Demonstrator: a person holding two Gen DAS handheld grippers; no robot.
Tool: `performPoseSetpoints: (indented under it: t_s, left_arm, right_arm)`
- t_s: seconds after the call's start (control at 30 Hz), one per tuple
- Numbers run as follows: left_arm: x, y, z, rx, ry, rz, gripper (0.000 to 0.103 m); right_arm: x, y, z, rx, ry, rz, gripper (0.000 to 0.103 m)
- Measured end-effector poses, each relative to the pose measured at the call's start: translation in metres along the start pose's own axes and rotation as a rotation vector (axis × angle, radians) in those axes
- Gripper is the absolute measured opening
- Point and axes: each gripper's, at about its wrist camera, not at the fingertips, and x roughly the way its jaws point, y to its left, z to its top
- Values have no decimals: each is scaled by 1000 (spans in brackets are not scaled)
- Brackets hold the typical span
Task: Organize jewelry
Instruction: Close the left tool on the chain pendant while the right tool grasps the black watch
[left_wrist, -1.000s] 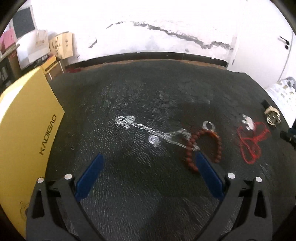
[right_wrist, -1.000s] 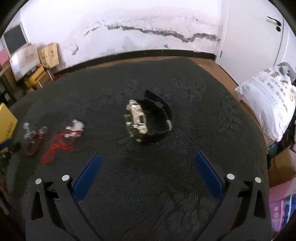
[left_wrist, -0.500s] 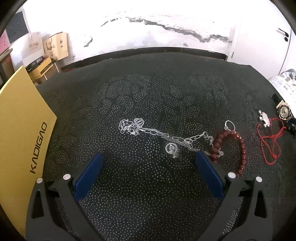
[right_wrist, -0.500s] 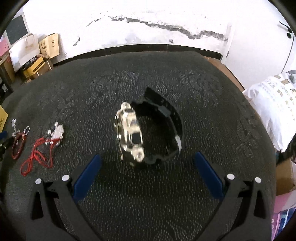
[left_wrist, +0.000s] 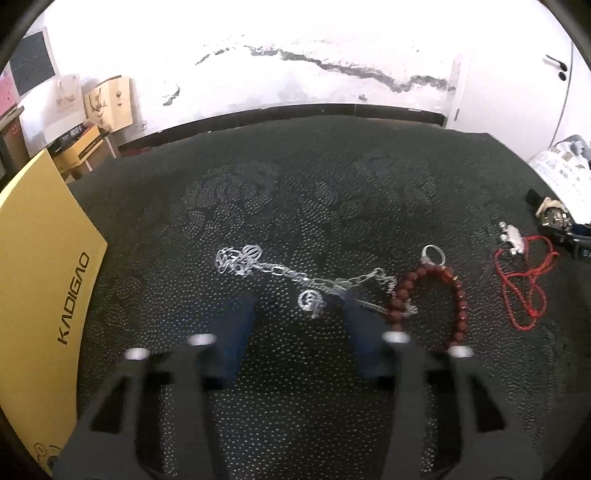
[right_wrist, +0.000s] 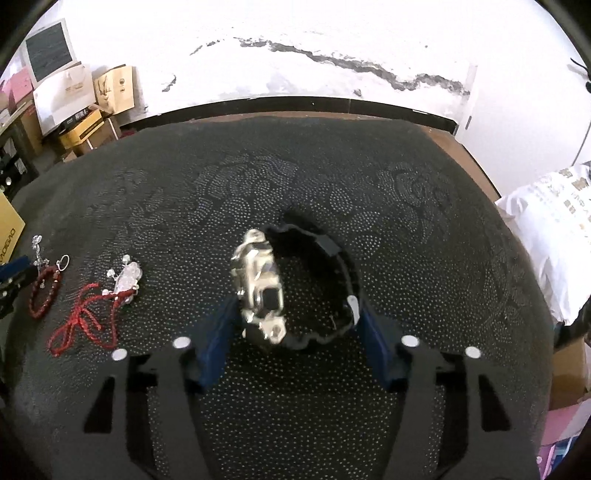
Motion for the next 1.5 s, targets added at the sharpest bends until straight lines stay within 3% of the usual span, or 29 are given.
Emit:
performPoseSetpoints:
  t_s: [0.13,0.23,0.63,0.93,0.97,1.1,1.17,1.33,1.43,1.5]
  left_arm:
    - [0,-3,0,4,-2,14,29]
    - [-1,-6,0,22,-5,12,13]
    - [-8,-15,4,55,-12,7,12]
    - [-29,-11,12,22,-20,10,12]
    - [-32,-10,12,18,-24,11,12]
    - [-47,-8,11,8,-31,12,12]
    - [-56,-7,12,2,-36,10,12]
    - [-73,-1,10,-23,-52,8,12]
    - [-81,1,10,-15,-59,14,12]
    - [-82,4,8,-30,-61,10,12]
  right_arm:
    - [-1,1,0,-3,-2,4,58]
    - [-1,1,0,-7,-1,8,56]
    - [-9,3,-1,-4,-19,19,50]
    - [-35,9,4,-4,-66,26,45]
    - [-35,11,4,-6,-61,28,17]
    - [-48,20,3,-34,-68,9,13]
    - [-53,24,2,-25,-73,23,1]
    - [-67,22,-4,30,-73,69,1]
    - [-81,28,-4,10,-105,19,1]
    - [-77,23,-5,48,-88,42,2]
